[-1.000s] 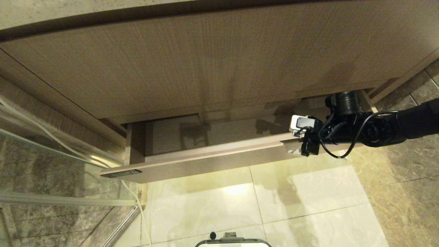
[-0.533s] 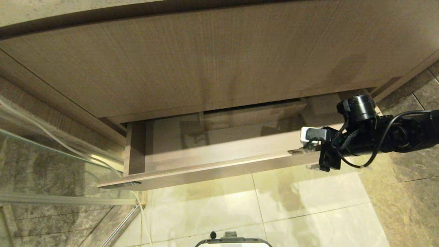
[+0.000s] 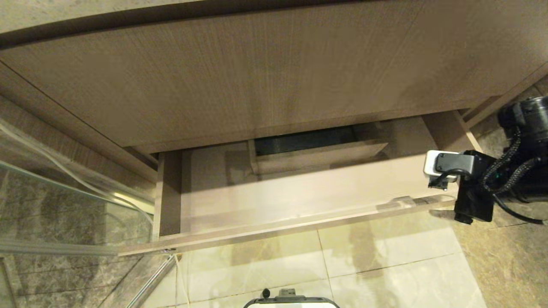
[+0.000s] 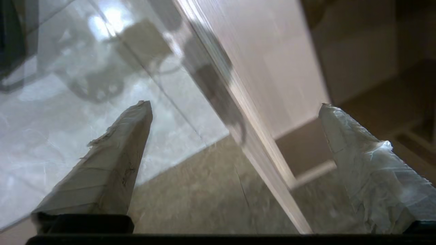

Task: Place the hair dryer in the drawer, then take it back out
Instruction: Pull open the drawer

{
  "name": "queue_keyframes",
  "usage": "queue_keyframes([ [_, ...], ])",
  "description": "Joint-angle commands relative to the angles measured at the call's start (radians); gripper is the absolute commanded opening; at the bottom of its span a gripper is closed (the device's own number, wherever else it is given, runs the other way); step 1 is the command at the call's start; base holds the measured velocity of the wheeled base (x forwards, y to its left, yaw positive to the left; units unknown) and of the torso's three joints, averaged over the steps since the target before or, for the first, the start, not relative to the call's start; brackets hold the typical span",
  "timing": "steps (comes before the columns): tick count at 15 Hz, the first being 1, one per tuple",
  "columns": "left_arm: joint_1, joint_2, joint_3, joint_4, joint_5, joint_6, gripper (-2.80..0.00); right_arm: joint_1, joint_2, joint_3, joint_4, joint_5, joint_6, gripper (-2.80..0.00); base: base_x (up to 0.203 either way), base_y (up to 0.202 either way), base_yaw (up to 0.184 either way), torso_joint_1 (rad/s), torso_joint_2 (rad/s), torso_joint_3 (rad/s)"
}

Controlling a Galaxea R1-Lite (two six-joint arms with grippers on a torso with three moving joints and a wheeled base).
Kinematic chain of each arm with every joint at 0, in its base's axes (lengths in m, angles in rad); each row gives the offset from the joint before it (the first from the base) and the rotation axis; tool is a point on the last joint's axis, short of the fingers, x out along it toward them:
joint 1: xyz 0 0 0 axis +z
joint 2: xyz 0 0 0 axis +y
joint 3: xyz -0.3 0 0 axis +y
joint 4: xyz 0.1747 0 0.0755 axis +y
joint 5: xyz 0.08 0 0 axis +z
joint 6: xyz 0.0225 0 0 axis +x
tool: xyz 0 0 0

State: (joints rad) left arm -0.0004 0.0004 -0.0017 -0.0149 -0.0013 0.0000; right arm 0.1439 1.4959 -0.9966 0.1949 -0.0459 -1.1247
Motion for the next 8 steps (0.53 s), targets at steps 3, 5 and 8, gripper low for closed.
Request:
queue_keyframes([
  [3, 0.000, 0.001, 0.000, 0.000, 0.000, 0.000, -2.80, -0.053, -0.164, -0.002, 0.099, -0.076, 0.070, -2.80, 0.000, 0.000, 0.000, 0.000, 0.00, 0.000],
  [5, -0.001, 0.001, 0.000, 0.000, 0.000, 0.000, -2.80, -0.059, -0.238, -0.002, 0.140, -0.186, 0.193, -2.80, 0.000, 0.000, 0.000, 0.000, 0.00, 0.000],
  [8, 0.000, 0.001, 0.000, 0.000, 0.000, 0.000, -2.80, -0.074, -0.341, -0.001, 0.316, -0.305, 0.311, -2.80, 0.000, 0.000, 0.000, 0.000, 0.00, 0.000],
])
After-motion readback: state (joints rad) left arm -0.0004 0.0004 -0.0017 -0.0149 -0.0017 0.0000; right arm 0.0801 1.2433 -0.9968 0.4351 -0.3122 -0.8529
